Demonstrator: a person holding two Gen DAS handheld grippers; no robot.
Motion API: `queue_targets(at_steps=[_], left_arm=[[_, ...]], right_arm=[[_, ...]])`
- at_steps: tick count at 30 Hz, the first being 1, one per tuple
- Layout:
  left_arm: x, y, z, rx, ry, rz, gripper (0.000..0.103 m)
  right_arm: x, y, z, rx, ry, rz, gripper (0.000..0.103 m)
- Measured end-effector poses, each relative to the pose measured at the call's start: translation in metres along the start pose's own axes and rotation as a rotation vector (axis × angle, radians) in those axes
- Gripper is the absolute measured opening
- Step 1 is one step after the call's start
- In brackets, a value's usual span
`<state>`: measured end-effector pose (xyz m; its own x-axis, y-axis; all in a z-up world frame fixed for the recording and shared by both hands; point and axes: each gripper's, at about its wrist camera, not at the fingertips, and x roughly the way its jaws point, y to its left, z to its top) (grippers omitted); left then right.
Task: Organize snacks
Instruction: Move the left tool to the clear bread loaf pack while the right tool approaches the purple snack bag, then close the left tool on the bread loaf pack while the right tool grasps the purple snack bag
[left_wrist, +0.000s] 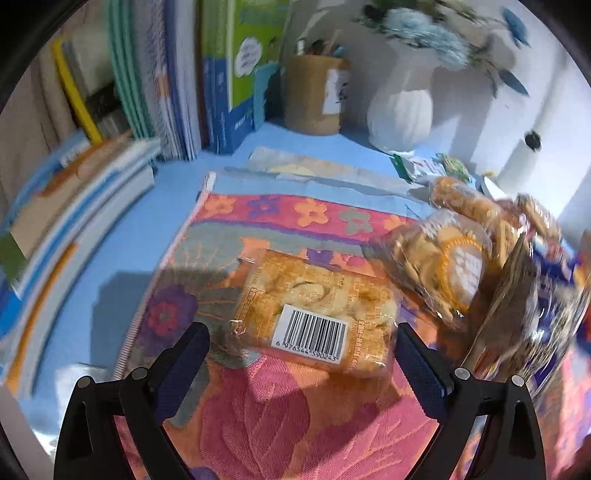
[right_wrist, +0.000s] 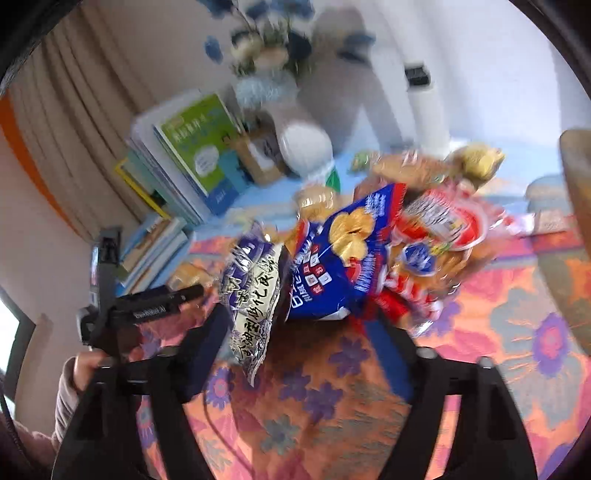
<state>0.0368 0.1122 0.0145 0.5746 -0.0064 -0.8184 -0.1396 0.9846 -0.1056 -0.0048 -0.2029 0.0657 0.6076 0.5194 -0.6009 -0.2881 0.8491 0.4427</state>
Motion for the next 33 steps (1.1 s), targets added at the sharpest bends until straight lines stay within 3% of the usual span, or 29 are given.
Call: queue_targets(at_steps=[2, 4, 7, 9, 11, 15, 18, 20, 23, 26, 27, 28, 29, 30, 31, 33], left_arm=[[0.004, 0.0, 0.003, -0.008, -0.013, -0.028, 0.098], [0.009, -0.004, 0.003, 0.015, -0.014, -0.023, 0.099], [0.019, -0.015, 0.002, 0.07, -0.03, 0.021, 0.102], [0.022, -0.022, 0.001, 0.105, -0.026, 0.052, 0.103], [0.022, -0.021, 0.001, 0.106, -0.029, 0.045, 0.103], [0.021, -0.016, 0.001, 0.088, -0.033, 0.025, 0.103], [0.021, -0.014, 0.001, 0.091, -0.033, 0.029, 0.103], [0.021, -0.013, 0.001, 0.085, -0.034, 0.021, 0.103], [0.021, -0.013, 0.001, 0.087, -0.033, 0.026, 0.103], [0.023, -0.018, 0.001, 0.102, -0.03, 0.048, 0.103], [0.023, -0.017, 0.001, 0.098, -0.032, 0.043, 0.103], [0.022, -0.016, 0.001, 0.093, -0.035, 0.037, 0.102], [0.021, -0.015, 0.001, 0.087, -0.046, 0.033, 0.083], [0.016, -0.014, 0.0, 0.084, -0.069, 0.03, 0.08], [0.014, -0.014, -0.001, 0.083, -0.079, 0.027, 0.079], [0.014, -0.014, -0.001, 0.082, -0.081, 0.021, 0.079]], right_arm=[[0.005, -0.003, -0.002, 0.056, 0.026, -0.008, 0.079], [-0.007, -0.012, -0.011, 0.139, -0.006, 0.029, 0.079], [-0.028, -0.017, -0.025, 0.242, -0.034, 0.0, 0.079], [-0.037, -0.004, -0.027, 0.216, -0.05, -0.039, 0.079], [-0.04, 0.011, -0.024, 0.177, -0.037, -0.011, 0.079], [-0.045, 0.047, -0.012, -0.001, -0.138, -0.066, 0.079], [-0.027, 0.07, -0.003, -0.162, -0.153, -0.08, 0.083], [0.003, 0.084, 0.002, -0.294, -0.117, -0.141, 0.085], [0.057, 0.1, -0.003, -0.536, -0.037, -0.341, 0.087], [0.086, 0.105, -0.011, -0.621, -0.007, -0.395, 0.092], [0.088, 0.106, -0.014, -0.626, -0.042, -0.394, 0.087], [0.089, 0.104, -0.014, -0.616, -0.051, -0.387, 0.077], [0.086, 0.103, -0.014, -0.605, -0.052, -0.373, 0.067], [0.082, 0.102, -0.015, -0.588, -0.057, -0.337, 0.05], [0.079, 0.102, -0.016, -0.579, -0.066, -0.316, 0.039], [0.077, 0.105, -0.015, -0.577, -0.086, -0.295, 0.03]])
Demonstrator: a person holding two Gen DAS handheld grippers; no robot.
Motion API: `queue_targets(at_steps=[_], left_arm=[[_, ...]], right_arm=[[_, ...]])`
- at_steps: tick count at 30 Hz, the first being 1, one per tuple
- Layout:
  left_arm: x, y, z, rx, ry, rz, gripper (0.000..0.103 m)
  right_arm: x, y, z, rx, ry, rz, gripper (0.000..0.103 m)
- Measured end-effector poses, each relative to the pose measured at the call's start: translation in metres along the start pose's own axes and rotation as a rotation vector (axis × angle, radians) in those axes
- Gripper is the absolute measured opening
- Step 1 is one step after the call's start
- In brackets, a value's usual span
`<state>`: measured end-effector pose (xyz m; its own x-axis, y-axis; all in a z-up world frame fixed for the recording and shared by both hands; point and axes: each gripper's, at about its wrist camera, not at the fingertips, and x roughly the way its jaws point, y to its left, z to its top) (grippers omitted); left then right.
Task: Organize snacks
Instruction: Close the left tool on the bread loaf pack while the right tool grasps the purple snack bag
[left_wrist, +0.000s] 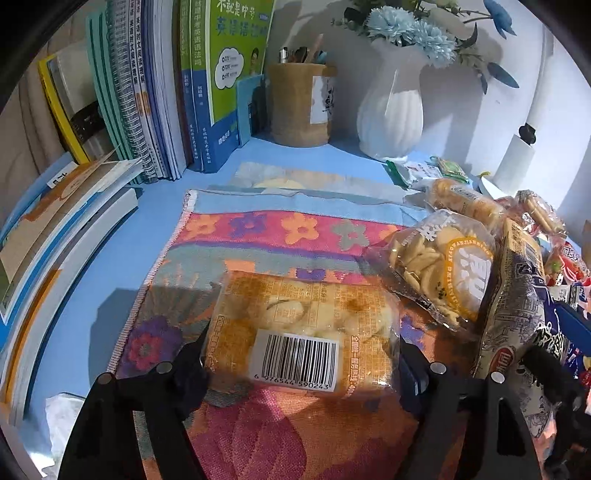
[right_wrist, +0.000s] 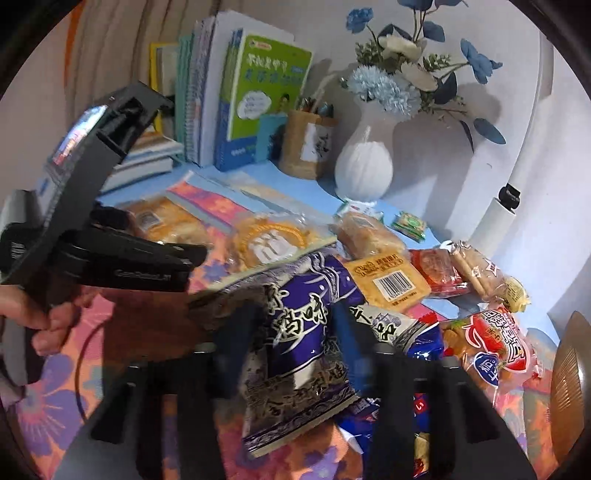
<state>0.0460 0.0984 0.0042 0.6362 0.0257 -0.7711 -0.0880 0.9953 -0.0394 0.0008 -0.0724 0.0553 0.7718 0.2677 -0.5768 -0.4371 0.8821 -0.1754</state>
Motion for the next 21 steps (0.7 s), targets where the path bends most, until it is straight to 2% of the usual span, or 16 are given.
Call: queue_targets(at_steps=[3, 7, 10, 12, 15, 16, 17, 18, 21], left_arm=[[-0.005, 0.004, -0.001, -0.024, -0.025, -0.02, 0.079], [-0.009, 0.009, -0.002, -0.051, -0.044, -0.016, 0.079], [-0.011, 0.009, -0.003, -0.056, -0.055, -0.015, 0.079], [-0.012, 0.009, -0.003, -0.057, -0.067, -0.02, 0.079], [-0.012, 0.009, -0.003, -0.056, -0.065, -0.029, 0.079], [-0.011, 0.009, -0.002, -0.056, -0.061, -0.029, 0.079], [-0.011, 0.009, -0.002, -0.057, -0.058, -0.032, 0.079], [-0.011, 0.01, -0.002, -0.061, -0.057, -0.038, 0.079], [-0.011, 0.012, -0.002, -0.076, -0.055, -0.05, 0.079]], right_arm=[[-0.005, -0.007, 0.001, 0.066, -0.028, 0.055, 0.021], [-0.014, -0.027, -0.002, 0.203, -0.07, 0.15, 0.013], [-0.03, -0.043, -0.002, 0.275, -0.143, 0.202, 0.012], [-0.046, -0.051, 0.0, 0.3, -0.205, 0.198, 0.012], [-0.048, -0.055, 0.01, 0.255, -0.172, 0.239, 0.016], [-0.045, -0.054, 0.013, 0.229, -0.16, 0.233, 0.038], [-0.042, -0.052, 0.016, 0.192, -0.144, 0.213, 0.065], [-0.036, -0.047, 0.022, 0.126, -0.115, 0.174, 0.102], [-0.018, -0.032, 0.03, -0.044, -0.078, 0.16, 0.103]])
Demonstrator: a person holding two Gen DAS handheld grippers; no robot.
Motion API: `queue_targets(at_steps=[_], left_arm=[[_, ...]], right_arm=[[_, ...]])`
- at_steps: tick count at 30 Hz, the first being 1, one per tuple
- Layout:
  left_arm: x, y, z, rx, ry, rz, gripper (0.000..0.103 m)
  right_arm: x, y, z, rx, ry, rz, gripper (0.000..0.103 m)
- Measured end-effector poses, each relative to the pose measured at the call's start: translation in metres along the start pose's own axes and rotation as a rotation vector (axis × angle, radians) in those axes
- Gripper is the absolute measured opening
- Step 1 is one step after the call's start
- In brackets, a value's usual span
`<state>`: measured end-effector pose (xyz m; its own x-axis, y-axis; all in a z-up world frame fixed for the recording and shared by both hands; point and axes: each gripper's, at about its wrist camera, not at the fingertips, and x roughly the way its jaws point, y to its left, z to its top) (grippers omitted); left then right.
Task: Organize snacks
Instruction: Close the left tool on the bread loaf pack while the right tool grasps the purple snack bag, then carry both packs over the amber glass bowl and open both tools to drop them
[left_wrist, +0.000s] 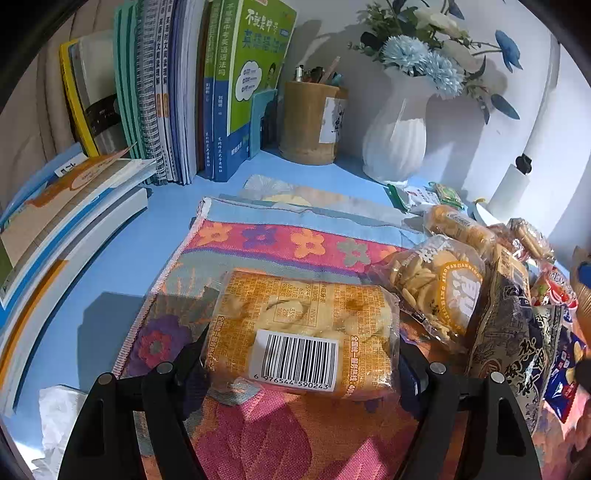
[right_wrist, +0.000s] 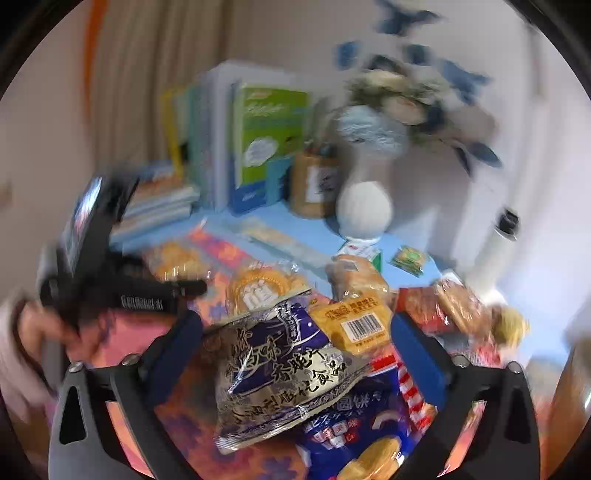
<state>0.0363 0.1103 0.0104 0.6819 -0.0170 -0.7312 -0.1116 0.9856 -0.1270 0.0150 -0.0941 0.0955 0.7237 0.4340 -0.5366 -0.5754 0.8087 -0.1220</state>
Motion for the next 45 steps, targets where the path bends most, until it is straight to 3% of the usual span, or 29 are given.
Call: queue_targets(at_steps=[3, 6, 8, 10, 12, 15, 19, 23, 29, 35, 42, 45], left_arm=[[0.003, 0.004, 0.0, -0.023, 0.014, -0.011, 0.079], [0.003, 0.005, 0.0, -0.035, 0.012, -0.026, 0.079], [0.003, 0.005, 0.0, -0.034, 0.013, -0.027, 0.079], [0.001, 0.004, -0.001, -0.031, 0.006, -0.026, 0.079], [-0.002, 0.003, -0.001, -0.028, -0.011, -0.026, 0.079], [-0.013, 0.007, -0.004, -0.043, -0.059, -0.045, 0.079], [-0.035, 0.005, -0.006, -0.033, -0.083, -0.03, 0.079], [-0.061, -0.011, 0.014, 0.012, -0.102, -0.025, 0.079], [-0.094, -0.084, 0.064, 0.151, -0.135, -0.066, 0.079], [-0.107, -0.191, 0.097, 0.231, -0.147, -0.242, 0.079], [-0.099, -0.327, 0.095, 0.365, -0.125, -0.382, 0.079], [-0.084, -0.379, 0.082, 0.416, -0.077, -0.447, 0.079]], right_arm=[[0.032, 0.011, 0.002, -0.089, 0.153, 0.103, 0.103], [0.077, 0.025, -0.013, -0.222, 0.314, 0.038, 0.103], [0.085, 0.035, -0.023, -0.315, 0.261, -0.043, 0.102], [0.086, 0.033, -0.021, -0.252, 0.242, -0.048, 0.085], [0.079, 0.027, -0.016, -0.185, 0.206, -0.012, 0.08], [0.059, 0.01, -0.014, -0.037, 0.123, 0.111, 0.08], [0.024, -0.002, -0.002, 0.019, 0.007, 0.081, 0.08], [-0.01, -0.029, 0.018, 0.104, -0.063, 0.059, 0.08], [-0.057, -0.099, 0.025, 0.309, -0.09, 0.064, 0.081], [-0.107, -0.173, 0.004, 0.385, -0.06, -0.14, 0.081], [-0.155, -0.266, -0.048, 0.564, 0.006, -0.276, 0.081], [-0.172, -0.302, -0.073, 0.637, 0.039, -0.341, 0.081]])
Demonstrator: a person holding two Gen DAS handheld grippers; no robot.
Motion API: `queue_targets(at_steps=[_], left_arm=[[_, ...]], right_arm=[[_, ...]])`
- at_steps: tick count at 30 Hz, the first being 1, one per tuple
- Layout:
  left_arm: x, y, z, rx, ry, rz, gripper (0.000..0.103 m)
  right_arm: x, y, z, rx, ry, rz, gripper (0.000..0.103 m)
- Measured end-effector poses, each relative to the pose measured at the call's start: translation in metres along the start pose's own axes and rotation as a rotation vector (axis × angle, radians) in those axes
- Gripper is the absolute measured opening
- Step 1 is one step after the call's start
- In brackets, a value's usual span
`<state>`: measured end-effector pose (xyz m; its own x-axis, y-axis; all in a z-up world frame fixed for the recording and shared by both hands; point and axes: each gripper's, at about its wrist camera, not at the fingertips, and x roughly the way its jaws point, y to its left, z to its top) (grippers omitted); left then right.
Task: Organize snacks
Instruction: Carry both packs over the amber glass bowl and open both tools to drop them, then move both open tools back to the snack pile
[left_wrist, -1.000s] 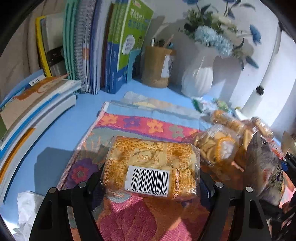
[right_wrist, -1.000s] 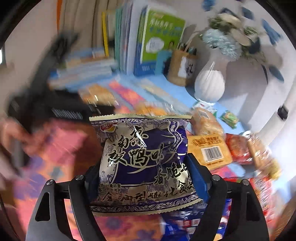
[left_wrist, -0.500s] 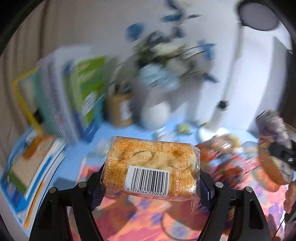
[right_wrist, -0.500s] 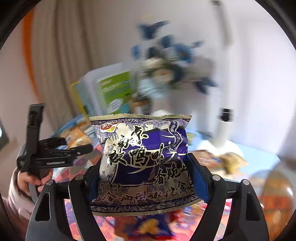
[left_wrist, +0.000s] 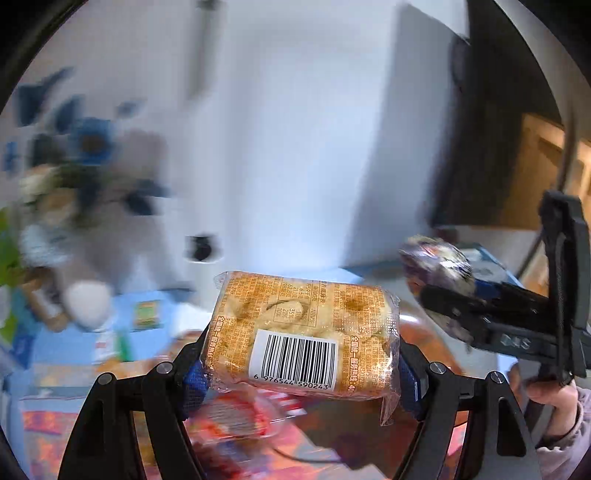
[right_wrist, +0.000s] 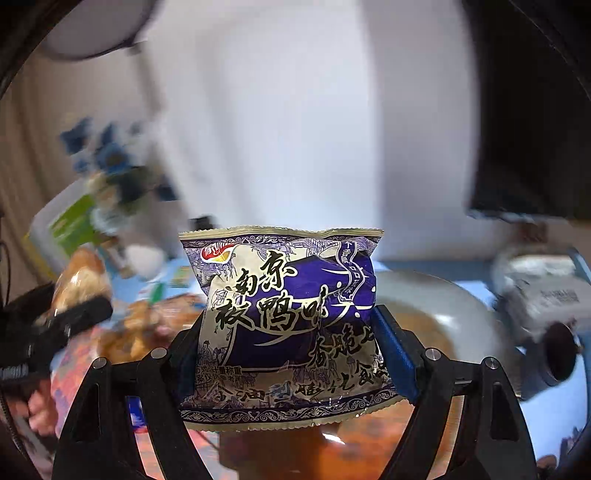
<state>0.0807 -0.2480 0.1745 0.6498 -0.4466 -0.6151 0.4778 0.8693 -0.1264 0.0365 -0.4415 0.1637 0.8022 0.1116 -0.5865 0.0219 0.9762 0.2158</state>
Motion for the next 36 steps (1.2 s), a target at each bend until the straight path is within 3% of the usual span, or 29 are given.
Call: queue_targets(at_steps=[7, 11, 15, 20, 27, 30, 32, 36], left_arm=[[0.071, -0.062, -0.011, 0.075, 0.114, -0.118, 0.08], [0.085, -0.079, -0.015, 0.131, 0.169, -0.076, 0.088], [0.069, -0.071, -0.016, 0.125, 0.14, -0.071, 0.09], [0.045, -0.039, -0.009, 0.104, 0.098, -0.027, 0.094], [-0.027, 0.049, -0.012, 0.055, 0.023, 0.08, 0.099], [-0.062, 0.1, -0.018, 0.018, -0.006, 0.146, 0.102], [-0.084, 0.137, -0.027, -0.014, -0.019, 0.2, 0.103], [-0.104, 0.196, -0.05, -0.067, 0.004, 0.274, 0.103]], right_arm=[[0.023, -0.06, 0.0, 0.084, 0.081, -0.058, 0.083], [0.04, -0.074, -0.006, 0.139, 0.167, -0.029, 0.087], [0.031, -0.066, -0.007, 0.105, 0.154, -0.042, 0.087], [0.014, -0.041, 0.002, 0.066, 0.104, -0.059, 0.087], [-0.022, 0.03, 0.001, -0.059, 0.006, -0.021, 0.09], [-0.033, 0.067, -0.002, -0.084, -0.055, 0.04, 0.103], [-0.041, 0.092, -0.011, -0.092, -0.104, 0.12, 0.103], [-0.032, 0.139, -0.034, -0.125, -0.087, 0.231, 0.103]])
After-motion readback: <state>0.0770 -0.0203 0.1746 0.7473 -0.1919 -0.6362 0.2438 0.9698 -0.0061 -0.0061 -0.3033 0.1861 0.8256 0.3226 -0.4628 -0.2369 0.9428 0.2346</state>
